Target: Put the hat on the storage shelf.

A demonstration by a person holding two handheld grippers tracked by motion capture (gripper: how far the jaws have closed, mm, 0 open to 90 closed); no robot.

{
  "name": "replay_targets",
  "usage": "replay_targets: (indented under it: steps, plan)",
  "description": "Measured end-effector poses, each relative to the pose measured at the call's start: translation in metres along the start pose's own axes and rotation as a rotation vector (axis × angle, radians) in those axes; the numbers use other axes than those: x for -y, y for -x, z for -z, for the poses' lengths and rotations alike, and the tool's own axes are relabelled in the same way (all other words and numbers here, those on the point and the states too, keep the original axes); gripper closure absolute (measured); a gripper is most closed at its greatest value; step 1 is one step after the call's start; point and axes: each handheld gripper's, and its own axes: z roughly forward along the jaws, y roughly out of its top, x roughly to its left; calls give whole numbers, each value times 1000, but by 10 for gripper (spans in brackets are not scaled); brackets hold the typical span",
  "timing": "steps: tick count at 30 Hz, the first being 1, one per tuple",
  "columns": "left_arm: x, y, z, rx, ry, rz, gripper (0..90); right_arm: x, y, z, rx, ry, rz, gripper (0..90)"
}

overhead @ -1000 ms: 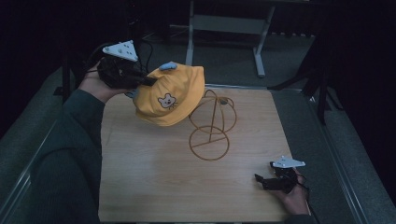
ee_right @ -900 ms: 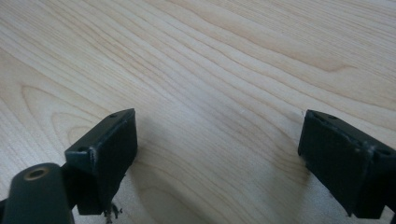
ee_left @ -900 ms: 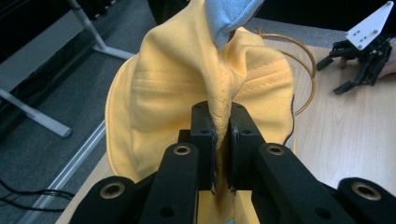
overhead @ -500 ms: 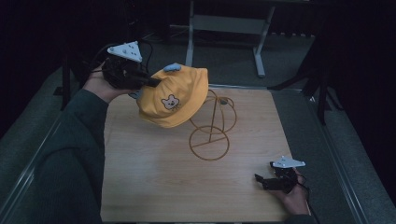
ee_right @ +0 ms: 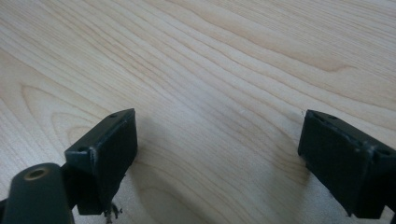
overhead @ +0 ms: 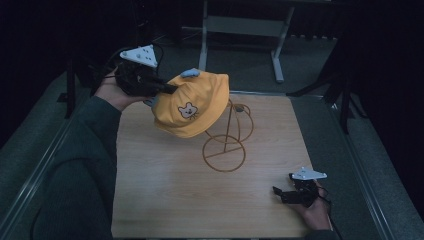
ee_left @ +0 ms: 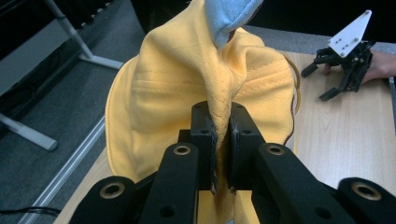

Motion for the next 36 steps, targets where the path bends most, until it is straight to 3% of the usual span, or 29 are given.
replay_targets:
  steps: [36]
  plan:
    - [-27, 12, -35, 47, -2, -34, 829, 0, 0, 0, 0, 0, -1, 117]
